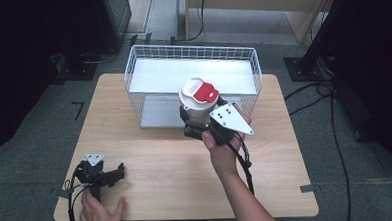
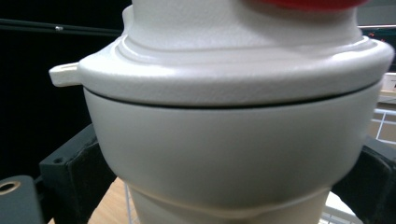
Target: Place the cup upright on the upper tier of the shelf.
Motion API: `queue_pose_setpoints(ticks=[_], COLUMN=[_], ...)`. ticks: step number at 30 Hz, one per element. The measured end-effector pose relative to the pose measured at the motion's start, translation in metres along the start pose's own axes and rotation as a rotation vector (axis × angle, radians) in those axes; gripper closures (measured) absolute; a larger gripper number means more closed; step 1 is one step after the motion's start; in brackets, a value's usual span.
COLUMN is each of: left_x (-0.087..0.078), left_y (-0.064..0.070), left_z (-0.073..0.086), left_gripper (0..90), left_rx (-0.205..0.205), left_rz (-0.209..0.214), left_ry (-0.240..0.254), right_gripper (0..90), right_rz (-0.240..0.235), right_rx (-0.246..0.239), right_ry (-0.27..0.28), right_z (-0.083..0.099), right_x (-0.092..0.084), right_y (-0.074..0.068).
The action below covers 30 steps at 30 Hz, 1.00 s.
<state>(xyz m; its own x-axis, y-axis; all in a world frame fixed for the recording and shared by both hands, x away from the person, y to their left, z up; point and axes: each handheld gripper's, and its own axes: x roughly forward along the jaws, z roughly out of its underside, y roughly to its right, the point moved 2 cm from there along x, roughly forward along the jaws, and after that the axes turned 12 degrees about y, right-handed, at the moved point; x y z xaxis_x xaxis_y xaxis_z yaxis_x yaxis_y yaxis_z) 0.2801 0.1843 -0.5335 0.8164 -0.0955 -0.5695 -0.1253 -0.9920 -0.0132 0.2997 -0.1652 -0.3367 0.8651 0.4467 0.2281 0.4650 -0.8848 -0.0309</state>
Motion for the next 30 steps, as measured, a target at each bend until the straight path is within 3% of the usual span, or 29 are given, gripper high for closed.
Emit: queue_pose_setpoints(ticks=[16, 30], left_x=[0.0, 0.0], left_y=[0.0, 0.0], left_z=[0.0, 0.0], left_gripper=[0.0, 0.0], left_rx=[0.001, 0.002], left_rz=[0.001, 0.001], left_ry=[-0.001, -0.003], right_gripper=[4.4, 4.3], right_rz=[0.052, 0.113], right_rx=[-0.03, -0.046], right_ry=[0.029, 0.011], right_z=[-0.022, -0.028], right_x=[0.034, 0.065], right_y=[0.013, 0.034])
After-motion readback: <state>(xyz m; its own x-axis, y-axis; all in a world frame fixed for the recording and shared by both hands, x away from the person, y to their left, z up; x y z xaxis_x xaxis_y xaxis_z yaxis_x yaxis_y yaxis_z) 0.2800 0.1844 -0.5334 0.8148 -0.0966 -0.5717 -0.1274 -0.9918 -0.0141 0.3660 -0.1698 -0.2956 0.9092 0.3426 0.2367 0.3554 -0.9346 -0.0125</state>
